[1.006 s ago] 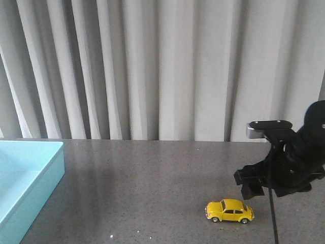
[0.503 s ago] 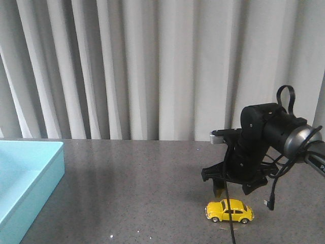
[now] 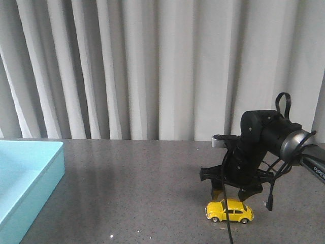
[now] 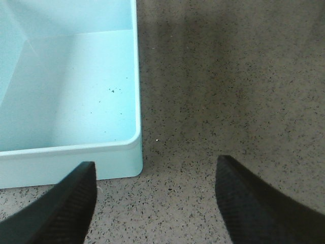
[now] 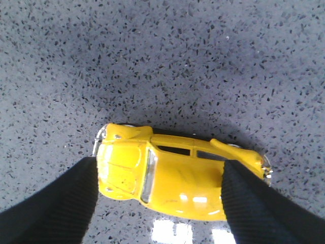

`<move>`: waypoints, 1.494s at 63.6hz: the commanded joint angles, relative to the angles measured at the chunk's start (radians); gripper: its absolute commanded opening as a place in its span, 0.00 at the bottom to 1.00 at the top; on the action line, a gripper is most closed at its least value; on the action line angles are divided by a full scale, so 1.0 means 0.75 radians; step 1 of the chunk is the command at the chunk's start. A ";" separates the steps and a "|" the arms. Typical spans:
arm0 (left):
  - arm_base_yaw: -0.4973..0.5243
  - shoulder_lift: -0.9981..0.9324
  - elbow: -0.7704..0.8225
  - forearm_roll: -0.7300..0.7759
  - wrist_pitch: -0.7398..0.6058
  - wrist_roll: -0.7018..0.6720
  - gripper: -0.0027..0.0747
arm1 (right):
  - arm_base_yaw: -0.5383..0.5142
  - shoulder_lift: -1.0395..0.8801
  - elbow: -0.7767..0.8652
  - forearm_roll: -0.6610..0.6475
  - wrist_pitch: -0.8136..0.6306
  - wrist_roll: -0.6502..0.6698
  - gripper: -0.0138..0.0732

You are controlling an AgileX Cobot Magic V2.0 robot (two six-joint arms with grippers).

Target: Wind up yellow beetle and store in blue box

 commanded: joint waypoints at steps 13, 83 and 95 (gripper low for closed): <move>0.003 -0.002 -0.040 -0.006 -0.099 -0.011 0.67 | -0.036 -0.085 -0.037 0.042 0.061 -0.033 0.69; 0.003 -0.002 -0.040 -0.006 -0.099 -0.011 0.67 | -0.037 -0.142 0.121 0.015 -0.033 -0.056 0.78; 0.003 -0.002 -0.040 -0.006 -0.099 -0.011 0.67 | -0.049 -0.103 0.121 0.007 -0.035 -0.032 0.78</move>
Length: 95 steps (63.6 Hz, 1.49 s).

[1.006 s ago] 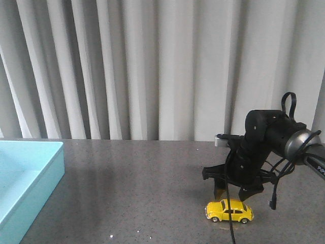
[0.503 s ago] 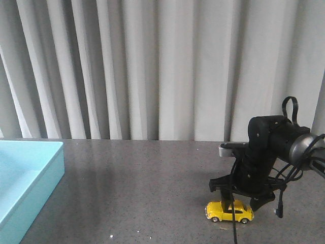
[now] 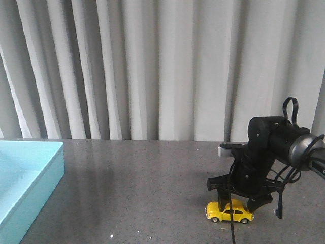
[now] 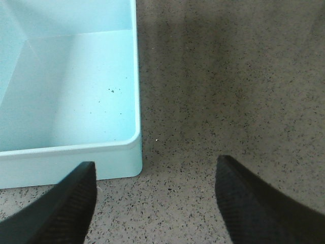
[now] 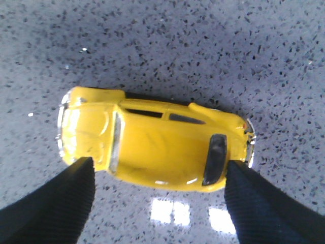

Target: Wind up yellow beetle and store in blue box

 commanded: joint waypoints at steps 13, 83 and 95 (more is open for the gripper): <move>0.003 -0.002 -0.040 -0.006 -0.099 -0.011 0.67 | -0.015 -0.031 -0.033 -0.038 -0.023 0.004 0.78; 0.003 -0.002 -0.040 -0.006 -0.099 -0.011 0.67 | -0.536 -0.031 -0.033 0.005 0.068 -0.500 0.78; 0.003 -0.002 -0.040 -0.006 -0.099 -0.011 0.67 | -0.615 -0.031 -0.033 0.006 0.069 -0.578 0.76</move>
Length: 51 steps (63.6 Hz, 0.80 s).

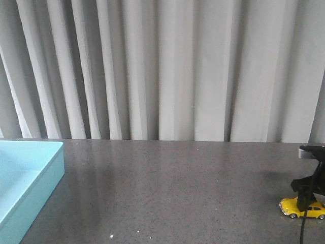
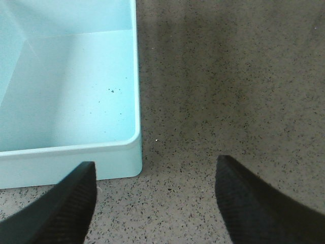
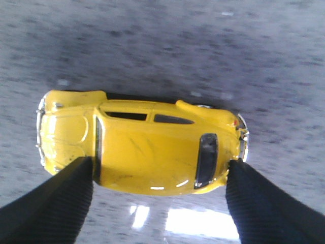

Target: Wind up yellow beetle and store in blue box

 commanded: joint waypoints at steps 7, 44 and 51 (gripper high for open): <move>0.003 -0.002 -0.040 -0.006 -0.099 -0.011 0.67 | -0.042 -0.061 -0.028 -0.040 0.075 -0.044 0.76; 0.003 -0.002 -0.040 -0.006 -0.099 -0.011 0.67 | -0.037 -0.343 -0.078 0.215 0.057 -0.100 0.76; 0.003 -0.002 -0.040 -0.006 -0.099 -0.011 0.67 | -0.012 -0.454 -0.072 0.211 0.074 -0.086 0.76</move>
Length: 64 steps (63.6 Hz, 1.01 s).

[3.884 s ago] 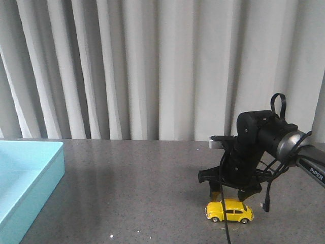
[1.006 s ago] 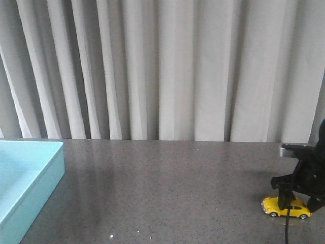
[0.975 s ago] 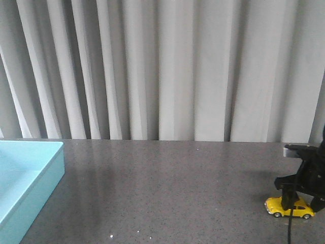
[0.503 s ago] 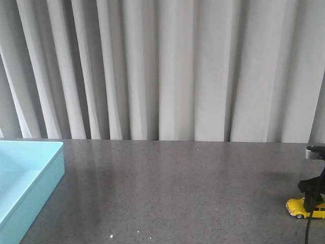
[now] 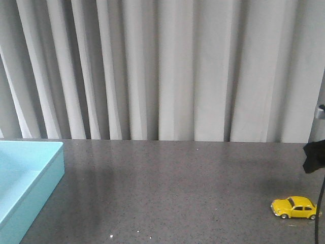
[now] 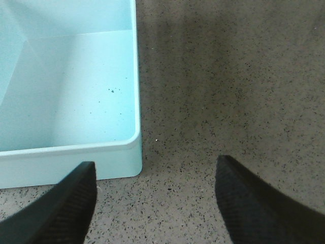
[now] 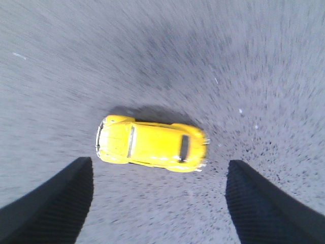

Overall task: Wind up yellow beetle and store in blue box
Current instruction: 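Release the car so it rolls across the table toward the blue box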

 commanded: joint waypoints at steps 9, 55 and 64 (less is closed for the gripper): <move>0.003 -0.002 -0.040 -0.006 -0.099 -0.011 0.67 | 0.121 -0.350 0.106 -0.068 -0.006 0.051 0.76; 0.003 -0.002 -0.040 -0.006 -0.099 -0.011 0.67 | 0.436 -1.410 1.489 -0.230 -0.642 0.259 0.76; 0.003 -0.002 -0.040 -0.006 -0.099 -0.011 0.67 | 0.436 -1.520 1.640 -0.231 -0.668 0.323 0.76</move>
